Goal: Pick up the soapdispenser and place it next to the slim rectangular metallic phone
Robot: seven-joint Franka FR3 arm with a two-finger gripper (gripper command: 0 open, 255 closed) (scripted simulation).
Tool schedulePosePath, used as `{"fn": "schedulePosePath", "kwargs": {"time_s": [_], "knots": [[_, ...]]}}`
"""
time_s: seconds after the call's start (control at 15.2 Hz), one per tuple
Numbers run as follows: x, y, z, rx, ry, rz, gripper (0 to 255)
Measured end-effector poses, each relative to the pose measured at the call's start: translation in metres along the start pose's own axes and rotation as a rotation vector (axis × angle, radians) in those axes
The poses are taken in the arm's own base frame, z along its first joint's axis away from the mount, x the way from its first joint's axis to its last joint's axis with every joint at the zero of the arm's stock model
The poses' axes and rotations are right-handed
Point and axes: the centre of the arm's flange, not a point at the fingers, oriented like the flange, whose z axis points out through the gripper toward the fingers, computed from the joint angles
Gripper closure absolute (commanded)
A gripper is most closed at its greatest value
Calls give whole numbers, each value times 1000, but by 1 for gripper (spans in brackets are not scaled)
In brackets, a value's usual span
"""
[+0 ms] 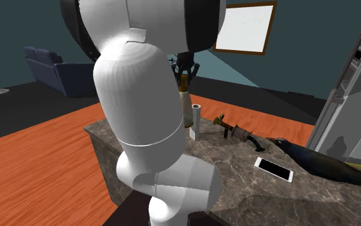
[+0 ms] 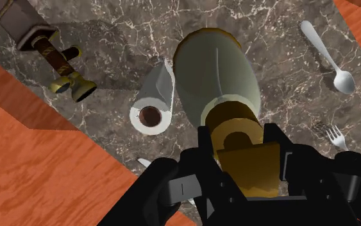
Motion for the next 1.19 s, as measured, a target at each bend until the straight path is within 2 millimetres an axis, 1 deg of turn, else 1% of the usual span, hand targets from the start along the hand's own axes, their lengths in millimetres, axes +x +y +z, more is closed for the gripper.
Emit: {"fn": "schedulePosePath", "kwargs": {"time_s": [0.13,0.2,0.4,0.46,0.59,0.73,0.86,0.99,1.12,1.19], "knots": [[-24,12,-6,1,0,0,255],[-34,18,-14,0,0,0,255],[-68,33,-26,1,1,0,255],[-76,37,-33,1,1,0,255],[-99,51,-42,1,1,0,255],[-121,62,-46,1,1,0,255],[-144,74,-60,1,1,0,255],[-161,86,-69,1,1,0,255],[-188,98,-80,1,1,0,255],[-198,106,-84,1,1,0,255]]}}
